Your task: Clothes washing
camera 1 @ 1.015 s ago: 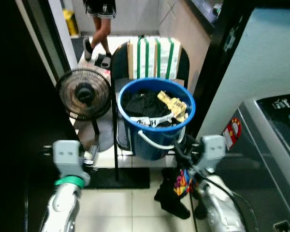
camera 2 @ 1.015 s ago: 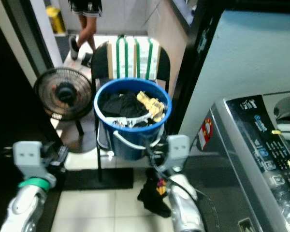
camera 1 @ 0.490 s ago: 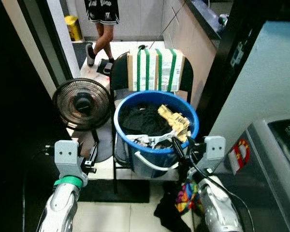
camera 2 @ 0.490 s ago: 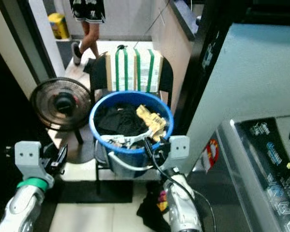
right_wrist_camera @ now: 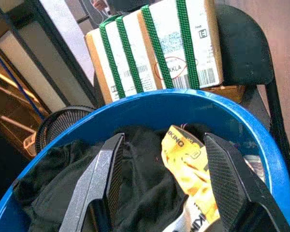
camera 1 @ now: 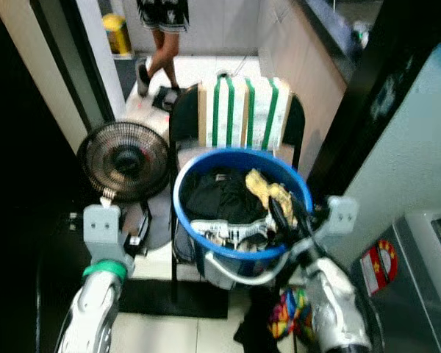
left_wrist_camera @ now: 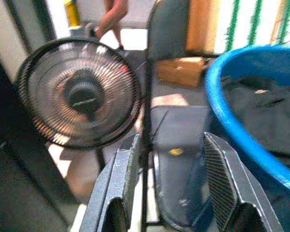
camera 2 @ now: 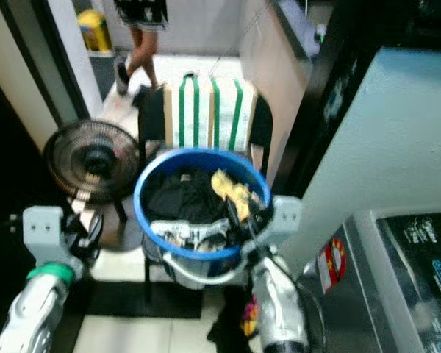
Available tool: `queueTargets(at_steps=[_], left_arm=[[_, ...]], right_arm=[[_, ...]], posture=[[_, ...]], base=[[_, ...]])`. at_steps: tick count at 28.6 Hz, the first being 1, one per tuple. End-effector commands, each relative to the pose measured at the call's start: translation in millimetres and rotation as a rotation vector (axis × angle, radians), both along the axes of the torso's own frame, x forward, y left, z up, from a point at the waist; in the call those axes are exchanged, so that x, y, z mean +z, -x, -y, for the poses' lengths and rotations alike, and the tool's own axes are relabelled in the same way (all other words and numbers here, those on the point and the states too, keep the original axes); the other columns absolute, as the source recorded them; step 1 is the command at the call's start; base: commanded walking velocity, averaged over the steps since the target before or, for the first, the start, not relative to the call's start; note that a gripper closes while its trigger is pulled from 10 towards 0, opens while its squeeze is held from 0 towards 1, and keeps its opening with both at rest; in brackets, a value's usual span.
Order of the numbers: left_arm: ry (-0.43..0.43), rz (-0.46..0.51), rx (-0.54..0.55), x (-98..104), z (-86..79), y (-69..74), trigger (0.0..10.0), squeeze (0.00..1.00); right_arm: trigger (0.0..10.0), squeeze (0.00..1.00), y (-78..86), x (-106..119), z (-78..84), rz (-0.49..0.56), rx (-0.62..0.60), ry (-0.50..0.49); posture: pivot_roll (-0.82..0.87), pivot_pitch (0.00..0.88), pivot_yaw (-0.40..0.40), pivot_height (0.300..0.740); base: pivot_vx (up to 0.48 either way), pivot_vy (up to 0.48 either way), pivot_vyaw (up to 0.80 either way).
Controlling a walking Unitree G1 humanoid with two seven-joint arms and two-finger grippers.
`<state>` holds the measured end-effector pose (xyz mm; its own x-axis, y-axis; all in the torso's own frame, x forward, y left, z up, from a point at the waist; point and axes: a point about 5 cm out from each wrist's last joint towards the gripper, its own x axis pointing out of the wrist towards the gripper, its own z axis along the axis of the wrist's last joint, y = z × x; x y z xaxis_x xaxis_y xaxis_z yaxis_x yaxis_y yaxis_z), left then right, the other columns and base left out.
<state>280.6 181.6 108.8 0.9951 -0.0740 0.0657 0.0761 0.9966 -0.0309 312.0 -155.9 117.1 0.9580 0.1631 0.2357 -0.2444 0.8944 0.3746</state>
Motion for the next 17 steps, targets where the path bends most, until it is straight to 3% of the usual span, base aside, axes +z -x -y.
queueTargets(at_steps=[1, 6, 7, 8, 11, 17], left_arm=[[0.017, -0.020, 0.012, -3.8, -3.0, 2.8, 10.0, 0.00], [0.008, -0.021, 0.012, -4.1, -4.3, 3.4, 10.0, 0.00], [0.005, -0.022, 0.010, -4.6, -4.5, 3.8, 10.0, 0.00], [0.005, -0.022, 0.010, -4.6, -4.5, 3.8, 10.0, 0.00], [-0.003, -0.026, 0.003, -5.2, -4.2, 4.7, 10.0, 0.00], [-0.006, -0.023, 0.004, -4.4, -6.0, 6.7, 10.0, 0.00]], right_arm=[[10.0, 0.00, 2.2, -3.1, -0.4, -0.009, 0.009, -0.033], [10.0, 0.00, 0.8, -4.2, 0.4, -0.002, 0.026, 0.049], [10.0, 0.00, 1.4, -11.3, -0.6, -0.024, 0.050, 0.126], [10.0, 0.00, 1.4, -11.3, -0.6, -0.024, 0.050, 0.126], [10.0, 0.00, 7.8, -30.9, 1.3, -0.072, 0.112, 0.246], [10.0, 0.00, 17.9, -43.9, 10.9, -0.104, 0.135, 0.268]], posture=[[0.11, 0.025, 0.054, 0.740], [0.11, 0.025, 0.055, 0.740], [0.11, 0.024, 0.057, 0.740], [0.11, 0.024, 0.057, 0.740], [0.12, 0.025, 0.059, 0.740], [0.12, 0.026, 0.057, 0.740]], base=[[0.000, 0.000, 0.00], [0.000, 0.000, 0.00], [0.000, 0.000, 0.00], [0.000, 0.000, 0.00], [0.000, 0.000, 0.00], [0.000, 0.000, 0.00]])
